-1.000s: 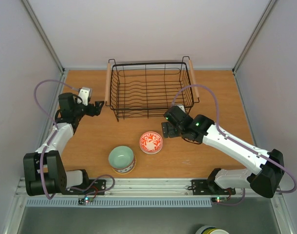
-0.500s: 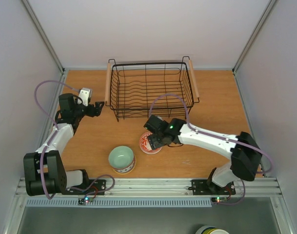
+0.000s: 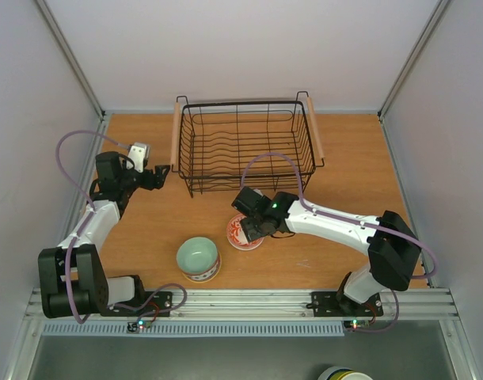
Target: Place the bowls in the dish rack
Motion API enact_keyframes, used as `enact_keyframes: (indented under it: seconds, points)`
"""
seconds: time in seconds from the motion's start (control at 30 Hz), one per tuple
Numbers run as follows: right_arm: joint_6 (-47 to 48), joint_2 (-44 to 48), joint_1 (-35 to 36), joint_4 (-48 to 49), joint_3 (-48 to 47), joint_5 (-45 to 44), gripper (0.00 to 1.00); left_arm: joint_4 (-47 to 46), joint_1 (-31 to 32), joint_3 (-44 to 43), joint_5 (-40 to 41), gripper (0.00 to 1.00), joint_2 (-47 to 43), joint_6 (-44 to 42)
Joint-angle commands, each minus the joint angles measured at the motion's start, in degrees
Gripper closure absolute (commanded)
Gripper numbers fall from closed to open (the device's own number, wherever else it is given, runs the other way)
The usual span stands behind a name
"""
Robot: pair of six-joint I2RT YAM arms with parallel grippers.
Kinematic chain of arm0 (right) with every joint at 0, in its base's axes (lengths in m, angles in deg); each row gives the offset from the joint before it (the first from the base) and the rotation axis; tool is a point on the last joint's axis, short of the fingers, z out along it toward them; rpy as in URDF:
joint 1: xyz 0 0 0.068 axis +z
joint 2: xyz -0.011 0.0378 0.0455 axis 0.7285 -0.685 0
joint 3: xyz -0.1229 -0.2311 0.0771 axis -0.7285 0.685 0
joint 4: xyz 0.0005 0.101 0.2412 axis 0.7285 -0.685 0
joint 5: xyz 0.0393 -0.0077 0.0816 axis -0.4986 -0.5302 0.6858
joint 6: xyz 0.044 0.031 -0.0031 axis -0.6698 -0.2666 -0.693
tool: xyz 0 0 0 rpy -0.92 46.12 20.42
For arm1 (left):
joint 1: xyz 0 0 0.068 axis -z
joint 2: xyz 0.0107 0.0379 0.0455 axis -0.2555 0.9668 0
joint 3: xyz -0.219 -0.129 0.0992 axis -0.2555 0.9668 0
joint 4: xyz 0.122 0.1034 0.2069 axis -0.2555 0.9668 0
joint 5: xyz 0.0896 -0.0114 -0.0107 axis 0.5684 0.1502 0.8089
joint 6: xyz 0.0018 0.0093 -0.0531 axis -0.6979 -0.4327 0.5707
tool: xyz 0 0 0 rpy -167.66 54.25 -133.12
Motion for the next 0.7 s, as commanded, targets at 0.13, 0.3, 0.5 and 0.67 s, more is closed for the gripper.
enact_keyframes:
  seconds: [0.13,0.3,0.5,0.67]
  points:
    - [-1.31,-2.31,0.21,-0.99,-1.07,-3.79,0.40,-2.36,-0.40,0.49,-1.95,0.13,0.24,-0.05]
    - [-1.81,-3.39,0.21,-1.68,-0.99,-4.78,0.46,-2.38,-0.40,0.62,-2.78,0.13,0.38,0.14]
    - [-2.16,-3.18,0.16,-1.99,-0.90,-4.87,0.67,-2.42,-0.40,0.62,-2.89,0.13,0.37,0.06]
    - [-2.38,-2.25,0.20,-2.83,-0.90,-5.18,0.98,-2.57,-0.40,0.73,-2.92,0.13,0.38,0.06]
